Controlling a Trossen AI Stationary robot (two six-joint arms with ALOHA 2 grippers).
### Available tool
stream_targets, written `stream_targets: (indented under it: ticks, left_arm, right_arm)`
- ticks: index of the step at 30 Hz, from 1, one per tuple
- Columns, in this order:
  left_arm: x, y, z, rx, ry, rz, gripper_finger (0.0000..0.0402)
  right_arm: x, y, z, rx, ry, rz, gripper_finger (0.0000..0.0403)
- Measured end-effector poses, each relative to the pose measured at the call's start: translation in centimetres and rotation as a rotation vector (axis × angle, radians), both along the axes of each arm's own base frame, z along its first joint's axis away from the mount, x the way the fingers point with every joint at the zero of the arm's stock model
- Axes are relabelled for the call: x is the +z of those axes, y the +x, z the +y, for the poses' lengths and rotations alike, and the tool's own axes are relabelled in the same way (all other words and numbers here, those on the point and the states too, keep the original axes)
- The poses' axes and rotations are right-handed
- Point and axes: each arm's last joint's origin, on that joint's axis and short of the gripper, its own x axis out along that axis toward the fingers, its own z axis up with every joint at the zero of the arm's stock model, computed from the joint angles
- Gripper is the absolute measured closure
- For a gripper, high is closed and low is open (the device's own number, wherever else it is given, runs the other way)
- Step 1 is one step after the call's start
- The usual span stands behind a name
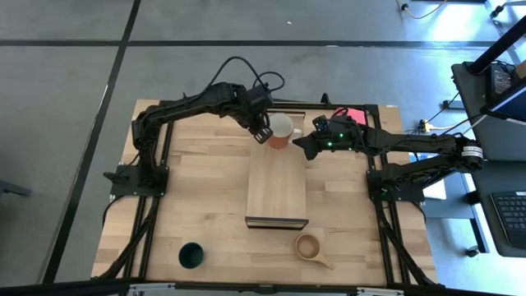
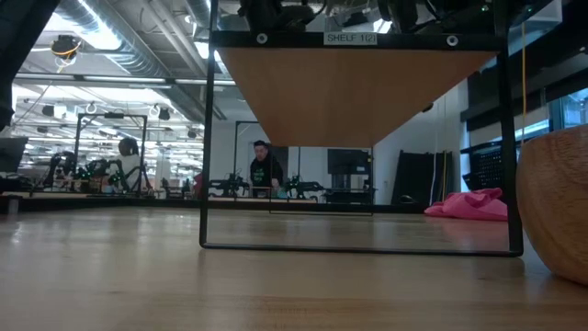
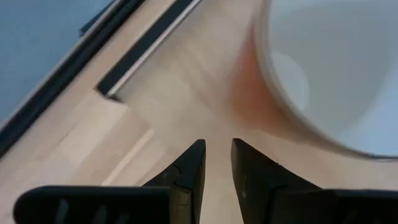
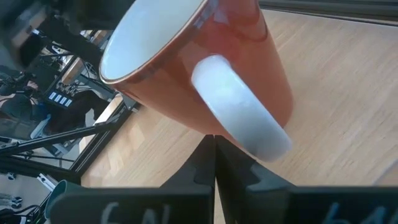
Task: Stack small to large cups/mugs on shelf
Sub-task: Put the dark blue cup on the shelf
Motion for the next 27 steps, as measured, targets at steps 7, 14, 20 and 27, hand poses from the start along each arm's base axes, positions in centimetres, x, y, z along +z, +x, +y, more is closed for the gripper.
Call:
stream_targets:
  ticks: [7, 14, 20, 27]
  left_arm:
    - [0.9, -0.1, -1.7, -0.039, 0.037, -0.022, 0.0331]
    - [1.9, 0.0, -5.1, -0.11, 0.087, -0.043, 0.0331]
    - [2.1, 0.5, -8.6, -0.177, 0.071, -0.077, 0.0331]
    - [2.5, 0.7, -14.9, -0.242, 0.03, -0.159, 0.0331]
  right_arm:
    - [0.3, -0.1, 0.2, 0.065, -0.002, -0.024, 0.0395]
    - [2.2, -1.3, 2.3, 0.192, -0.132, -0.087, 0.0395]
    - [2.9, -3.0, 3.1, 0.215, -0.137, -0.066, 0.0395]
    - [5.0, -5.5, 5.2, 0.301, -0.243, -0.168, 0.0395]
